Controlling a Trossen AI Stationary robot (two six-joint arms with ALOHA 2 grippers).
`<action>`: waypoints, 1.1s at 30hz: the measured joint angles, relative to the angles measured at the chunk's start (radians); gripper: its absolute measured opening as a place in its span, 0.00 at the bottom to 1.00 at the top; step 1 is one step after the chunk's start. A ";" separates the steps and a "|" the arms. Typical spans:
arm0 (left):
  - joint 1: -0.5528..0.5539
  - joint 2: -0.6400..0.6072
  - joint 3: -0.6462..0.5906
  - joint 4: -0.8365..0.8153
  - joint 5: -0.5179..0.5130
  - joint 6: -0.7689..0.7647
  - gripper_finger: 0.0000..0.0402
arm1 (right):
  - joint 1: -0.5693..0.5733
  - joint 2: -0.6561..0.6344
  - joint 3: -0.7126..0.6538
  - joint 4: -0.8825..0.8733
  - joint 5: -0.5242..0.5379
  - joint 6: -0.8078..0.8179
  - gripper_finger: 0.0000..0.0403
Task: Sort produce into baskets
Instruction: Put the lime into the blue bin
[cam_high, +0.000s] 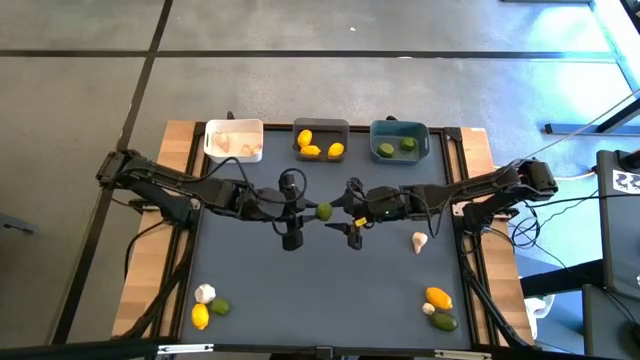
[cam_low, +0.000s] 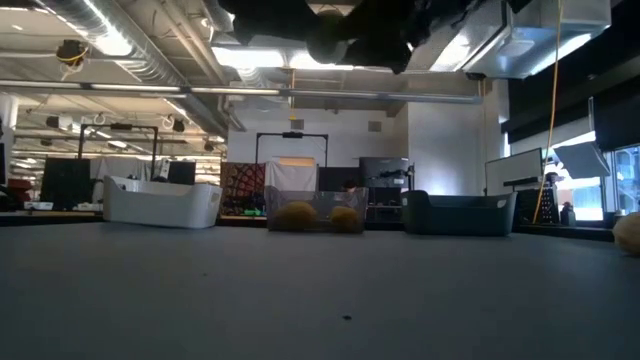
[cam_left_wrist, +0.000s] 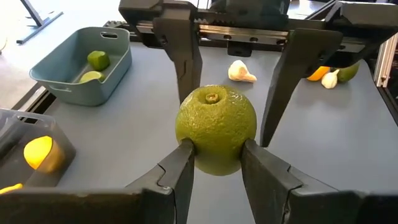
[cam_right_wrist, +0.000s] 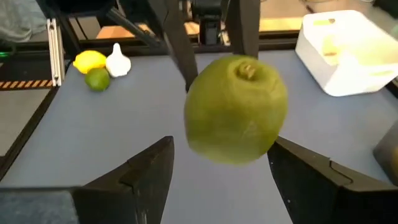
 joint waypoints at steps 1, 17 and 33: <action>0.000 0.000 0.000 0.002 0.000 0.000 0.30 | 0.000 0.000 0.000 0.012 0.000 0.000 0.64; 0.000 0.000 0.000 0.002 0.018 -0.003 0.31 | 0.000 0.007 0.000 0.052 -0.001 -0.015 0.36; 0.001 0.000 -0.027 -0.133 0.033 -0.094 0.54 | -0.005 -0.173 0.000 -0.269 0.225 -0.060 0.41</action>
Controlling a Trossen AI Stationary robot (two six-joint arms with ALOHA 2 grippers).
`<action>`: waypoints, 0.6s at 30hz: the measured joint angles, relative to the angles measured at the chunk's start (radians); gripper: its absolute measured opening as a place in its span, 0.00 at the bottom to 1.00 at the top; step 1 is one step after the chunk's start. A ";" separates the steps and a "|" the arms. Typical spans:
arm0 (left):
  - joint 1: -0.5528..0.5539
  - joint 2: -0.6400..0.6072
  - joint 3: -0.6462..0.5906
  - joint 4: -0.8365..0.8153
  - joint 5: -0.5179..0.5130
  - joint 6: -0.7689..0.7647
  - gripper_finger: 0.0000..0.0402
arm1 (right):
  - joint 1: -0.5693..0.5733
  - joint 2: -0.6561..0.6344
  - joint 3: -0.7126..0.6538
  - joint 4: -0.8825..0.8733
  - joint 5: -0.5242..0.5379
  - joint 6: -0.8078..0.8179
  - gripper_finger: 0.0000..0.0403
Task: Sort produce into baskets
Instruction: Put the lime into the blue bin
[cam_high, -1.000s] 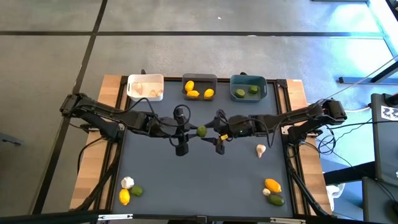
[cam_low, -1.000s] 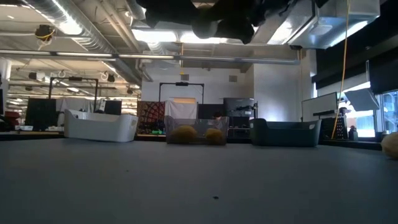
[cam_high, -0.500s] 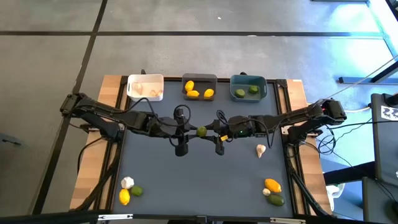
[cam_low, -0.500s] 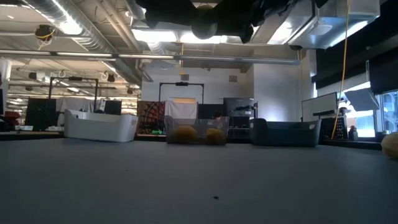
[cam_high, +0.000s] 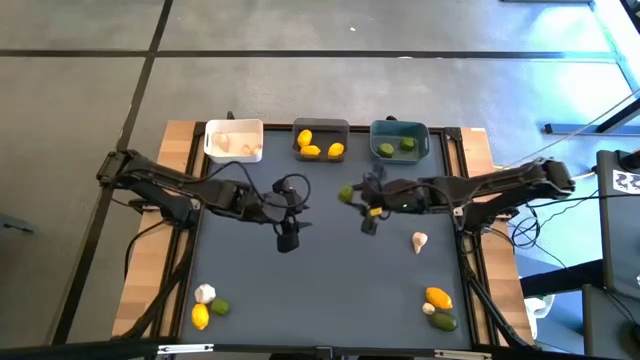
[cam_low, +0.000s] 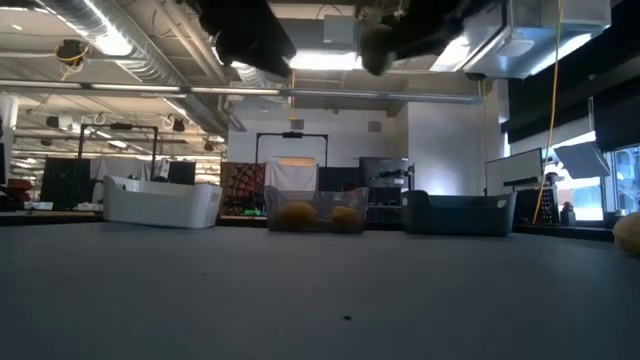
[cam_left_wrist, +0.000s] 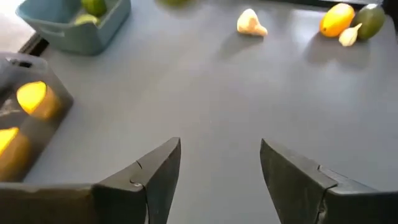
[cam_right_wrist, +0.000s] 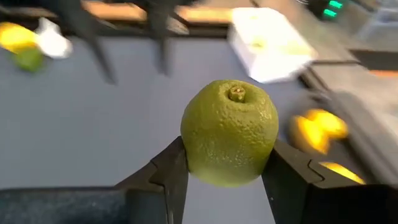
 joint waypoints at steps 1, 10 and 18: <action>-0.004 0.000 -0.010 0.007 0.000 -0.006 0.54 | -0.006 -0.023 0.000 -0.043 0.028 0.001 0.41; -0.010 0.006 -0.106 0.142 -0.003 -0.053 0.54 | -0.171 -0.170 0.000 -0.345 0.082 0.038 0.41; -0.009 0.006 -0.116 0.140 -0.004 -0.076 0.54 | -0.400 -0.149 0.000 -0.489 0.081 0.023 0.41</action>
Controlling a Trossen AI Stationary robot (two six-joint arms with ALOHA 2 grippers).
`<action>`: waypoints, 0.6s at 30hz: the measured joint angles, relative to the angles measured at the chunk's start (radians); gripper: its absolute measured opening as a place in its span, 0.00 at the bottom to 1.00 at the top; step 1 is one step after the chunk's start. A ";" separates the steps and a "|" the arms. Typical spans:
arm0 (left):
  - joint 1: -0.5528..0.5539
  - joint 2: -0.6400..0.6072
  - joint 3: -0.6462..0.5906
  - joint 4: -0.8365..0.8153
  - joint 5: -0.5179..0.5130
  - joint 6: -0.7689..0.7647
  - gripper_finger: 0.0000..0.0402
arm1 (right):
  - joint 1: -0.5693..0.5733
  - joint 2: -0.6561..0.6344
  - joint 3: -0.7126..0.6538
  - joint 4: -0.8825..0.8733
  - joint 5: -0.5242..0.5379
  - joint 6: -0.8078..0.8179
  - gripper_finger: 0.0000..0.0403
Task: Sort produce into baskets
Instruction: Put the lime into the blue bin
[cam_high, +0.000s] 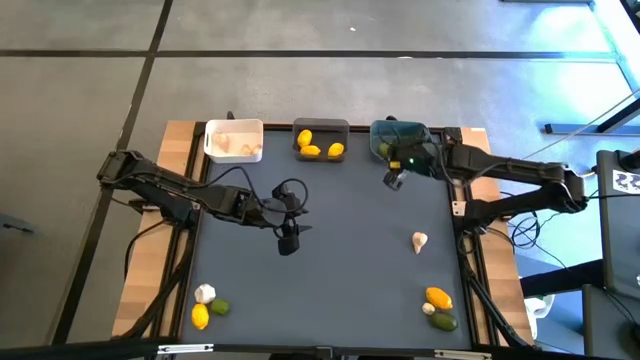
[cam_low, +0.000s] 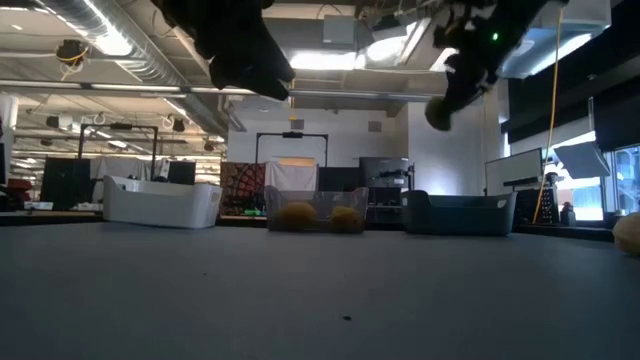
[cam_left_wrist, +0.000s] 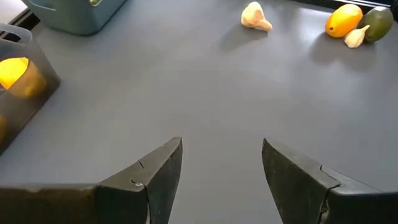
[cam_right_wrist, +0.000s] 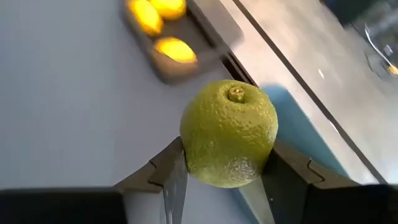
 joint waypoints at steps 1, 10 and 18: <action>0.000 0.000 0.000 0.001 0.000 0.000 0.54 | -0.029 0.005 0.000 -0.007 -0.001 -0.009 0.41; 0.000 0.000 0.000 0.003 -0.002 0.000 0.54 | -0.290 0.078 0.000 -0.013 -0.117 -0.067 0.41; 0.000 0.000 0.000 0.003 -0.002 -0.004 0.54 | -0.463 0.202 0.000 0.018 -0.206 -0.126 0.41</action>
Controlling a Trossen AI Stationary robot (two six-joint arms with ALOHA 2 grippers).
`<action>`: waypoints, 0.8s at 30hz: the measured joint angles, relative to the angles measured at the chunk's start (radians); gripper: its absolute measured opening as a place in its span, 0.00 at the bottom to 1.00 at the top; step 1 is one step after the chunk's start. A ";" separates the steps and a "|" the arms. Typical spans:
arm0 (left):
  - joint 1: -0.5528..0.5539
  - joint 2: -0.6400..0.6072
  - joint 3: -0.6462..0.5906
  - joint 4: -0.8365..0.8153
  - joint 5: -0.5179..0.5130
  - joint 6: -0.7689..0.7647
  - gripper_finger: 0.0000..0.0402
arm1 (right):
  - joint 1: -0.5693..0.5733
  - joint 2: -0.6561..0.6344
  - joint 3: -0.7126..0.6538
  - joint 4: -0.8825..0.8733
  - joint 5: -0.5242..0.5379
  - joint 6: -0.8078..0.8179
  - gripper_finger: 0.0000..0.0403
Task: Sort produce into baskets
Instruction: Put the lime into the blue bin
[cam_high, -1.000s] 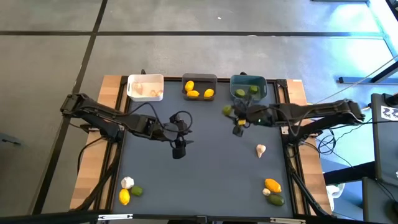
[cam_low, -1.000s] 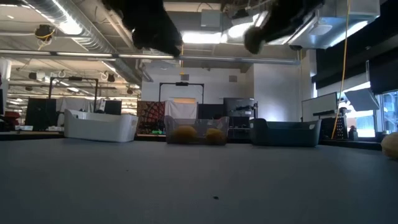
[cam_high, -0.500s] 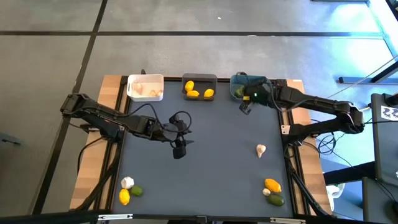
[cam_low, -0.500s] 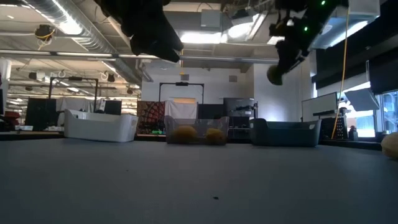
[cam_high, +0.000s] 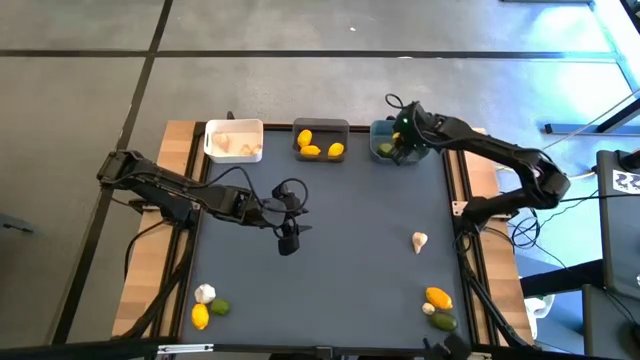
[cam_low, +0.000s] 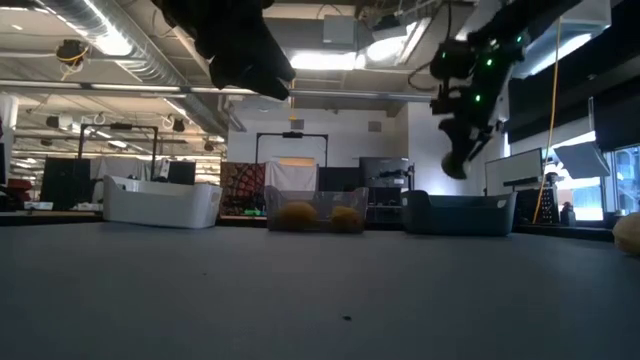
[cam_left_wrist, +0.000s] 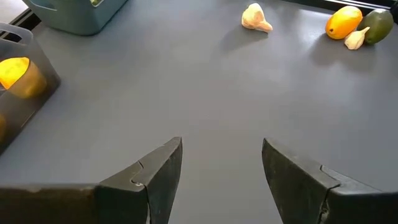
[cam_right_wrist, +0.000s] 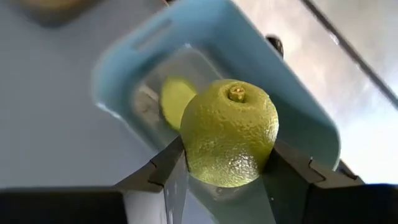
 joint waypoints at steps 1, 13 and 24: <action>0.000 0.000 0.000 0.000 0.000 0.000 0.54 | -0.018 0.017 0.000 0.002 -0.007 -0.004 0.41; 0.000 0.000 0.000 0.000 -0.015 0.000 0.54 | -0.156 0.208 0.000 0.075 -0.146 -0.027 0.41; 0.000 0.000 0.000 0.000 -0.016 0.007 0.54 | -0.153 0.315 0.000 0.121 -0.153 -0.027 0.41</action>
